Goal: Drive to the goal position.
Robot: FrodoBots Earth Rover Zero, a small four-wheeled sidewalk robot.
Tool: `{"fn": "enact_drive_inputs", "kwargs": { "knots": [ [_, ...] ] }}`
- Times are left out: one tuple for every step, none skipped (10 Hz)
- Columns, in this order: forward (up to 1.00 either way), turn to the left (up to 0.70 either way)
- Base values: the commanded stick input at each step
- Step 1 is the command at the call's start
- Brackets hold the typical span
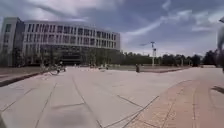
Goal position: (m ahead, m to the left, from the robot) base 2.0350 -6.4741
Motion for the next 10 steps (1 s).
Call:
{"fn": "enact_drive_inputs", "kwargs": {
  "knots": [
    [0.6, 0.15],
    [0.6, 0.15],
    [0.6, 0.15],
    [0.6, 0.15],
    [0.6, 0.12],
    [0.6, 0.04],
    [0.6, 0.0],
    [0.6, 0.0],
    [0.6, 0.0],
    [0.6, 0.0]
  ]
}}
